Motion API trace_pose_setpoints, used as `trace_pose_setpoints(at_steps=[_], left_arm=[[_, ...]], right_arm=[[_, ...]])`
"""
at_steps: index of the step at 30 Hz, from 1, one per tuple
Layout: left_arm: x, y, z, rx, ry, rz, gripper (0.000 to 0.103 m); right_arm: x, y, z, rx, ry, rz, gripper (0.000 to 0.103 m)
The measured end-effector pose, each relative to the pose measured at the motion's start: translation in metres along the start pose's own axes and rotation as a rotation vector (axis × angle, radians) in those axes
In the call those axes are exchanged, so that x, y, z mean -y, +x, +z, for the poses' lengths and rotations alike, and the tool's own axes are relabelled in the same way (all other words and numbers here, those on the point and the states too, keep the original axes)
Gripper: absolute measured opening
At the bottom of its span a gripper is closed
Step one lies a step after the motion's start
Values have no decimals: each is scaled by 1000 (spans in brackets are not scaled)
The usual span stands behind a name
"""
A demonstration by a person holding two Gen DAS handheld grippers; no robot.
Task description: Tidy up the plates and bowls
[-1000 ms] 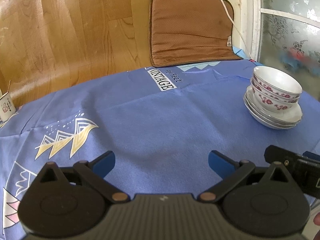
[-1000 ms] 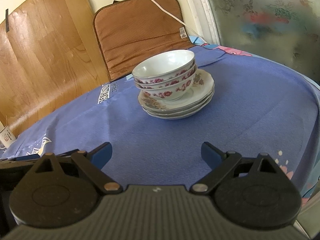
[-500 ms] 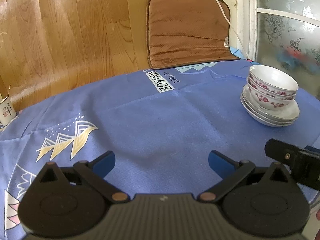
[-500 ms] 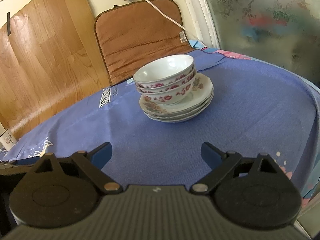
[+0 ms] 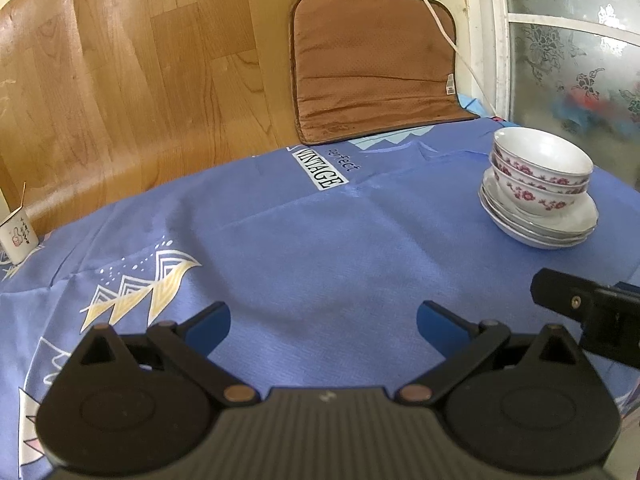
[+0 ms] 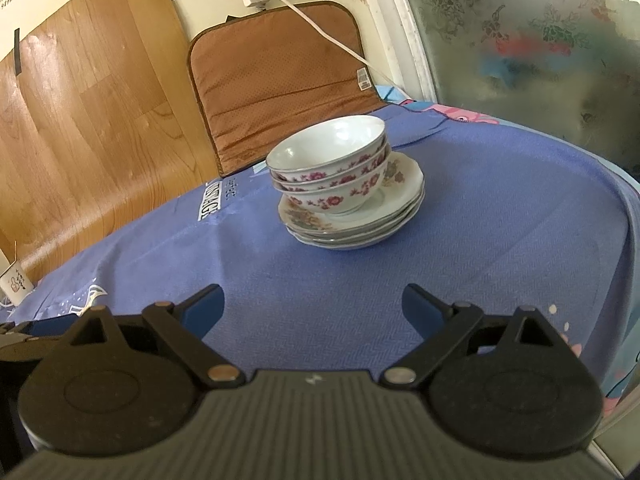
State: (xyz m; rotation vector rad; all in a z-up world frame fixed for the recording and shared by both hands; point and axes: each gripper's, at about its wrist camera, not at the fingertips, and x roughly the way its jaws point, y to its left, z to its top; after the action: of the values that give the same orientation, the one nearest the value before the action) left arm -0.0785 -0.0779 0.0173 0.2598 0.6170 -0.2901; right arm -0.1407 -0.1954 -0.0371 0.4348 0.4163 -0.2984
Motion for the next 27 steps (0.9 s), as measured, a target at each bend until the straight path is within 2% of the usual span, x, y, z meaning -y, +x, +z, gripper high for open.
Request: trace_pose_setpoints(at_steps=[9, 27], left_arm=[[-2, 0, 0, -1, -6, 1, 103], [0, 1, -2, -14, 0, -19, 103]], right_arm=[[0, -5, 1, 26, 8, -4, 97], [-1, -5, 1, 20, 14, -7, 97]])
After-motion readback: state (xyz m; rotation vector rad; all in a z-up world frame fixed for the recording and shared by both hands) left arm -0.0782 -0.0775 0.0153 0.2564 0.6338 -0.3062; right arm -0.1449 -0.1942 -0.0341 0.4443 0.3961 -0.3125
